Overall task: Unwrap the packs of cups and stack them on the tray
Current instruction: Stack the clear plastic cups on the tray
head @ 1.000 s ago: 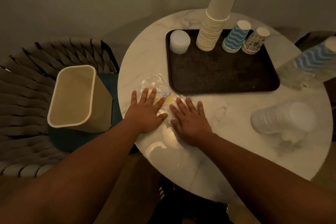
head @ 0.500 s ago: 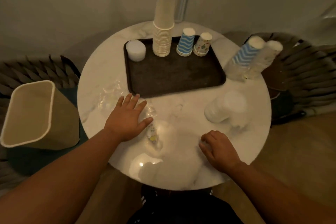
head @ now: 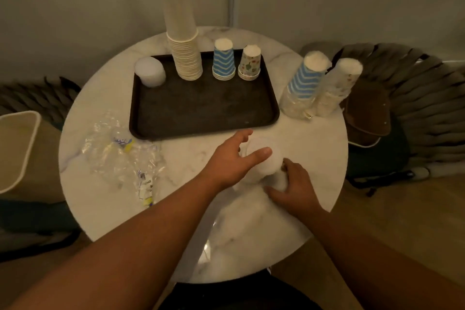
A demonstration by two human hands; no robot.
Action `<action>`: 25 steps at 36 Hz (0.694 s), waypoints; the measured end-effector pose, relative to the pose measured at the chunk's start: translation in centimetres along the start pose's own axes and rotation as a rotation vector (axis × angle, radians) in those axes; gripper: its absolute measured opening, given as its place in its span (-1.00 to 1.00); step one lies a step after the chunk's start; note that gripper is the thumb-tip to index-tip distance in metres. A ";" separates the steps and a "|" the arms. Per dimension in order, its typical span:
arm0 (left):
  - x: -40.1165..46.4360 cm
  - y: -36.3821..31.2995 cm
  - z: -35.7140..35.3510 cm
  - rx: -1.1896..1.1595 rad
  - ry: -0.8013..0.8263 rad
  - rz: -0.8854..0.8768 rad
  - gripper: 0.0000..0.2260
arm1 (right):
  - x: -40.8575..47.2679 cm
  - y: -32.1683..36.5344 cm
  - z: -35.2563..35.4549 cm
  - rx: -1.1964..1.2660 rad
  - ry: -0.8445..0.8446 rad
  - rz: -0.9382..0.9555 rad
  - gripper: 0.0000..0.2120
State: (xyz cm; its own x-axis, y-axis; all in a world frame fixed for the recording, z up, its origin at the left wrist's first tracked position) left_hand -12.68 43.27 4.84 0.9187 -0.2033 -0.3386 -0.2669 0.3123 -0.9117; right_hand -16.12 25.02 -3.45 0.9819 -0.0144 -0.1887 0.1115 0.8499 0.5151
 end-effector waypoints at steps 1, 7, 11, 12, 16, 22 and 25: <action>0.3 0.2 -0.2 0.000 -0.015 0.016 -0.42 | 0.5 0.3 0.1 0.032 0.007 0.014 -0.10; 1.0 1.3 -0.4 -0.214 -0.070 0.102 -0.79 | 2.6 4.4 0.4 0.345 0.057 0.211 -0.16; 0.9 1.7 -0.9 -0.262 -0.030 0.193 -0.87 | 2.8 4.4 -0.8 0.373 0.027 0.131 -0.09; 0.9 1.9 -0.9 -0.289 -0.019 0.232 -0.88 | 2.6 4.6 -0.9 0.383 0.010 0.117 -0.10; 1.1 2.9 -0.6 -0.455 -0.022 0.343 -0.88 | 2.4 5.8 -1.1 0.511 -0.016 0.106 -0.19; 1.7 4.9 0.3 -0.643 0.005 0.439 -0.58 | 2.0 7.5 -1.3 0.647 -0.102 0.076 -0.24; 1.9 5.3 0.3 -0.692 0.045 0.460 -0.60 | 1.8 7.7 -1.4 0.630 -0.120 0.020 -0.22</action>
State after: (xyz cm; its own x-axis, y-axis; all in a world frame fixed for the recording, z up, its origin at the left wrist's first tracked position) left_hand -12.27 44.81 -0.61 0.6658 -0.2360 -0.7079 -0.7449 -0.2648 -0.6124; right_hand -13.70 32.29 -0.99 0.9909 -0.0917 -0.0984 0.1260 0.3785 0.9170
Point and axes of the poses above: each hand's wrist, its own x-axis towards the middle knuckle, its own z-axis out of the back of the hand, y = z × x, the point moved 8 cm from there along x, towards the middle knuckle, and after that the axes turned 8 degrees about -x, right-handed, at the moved point
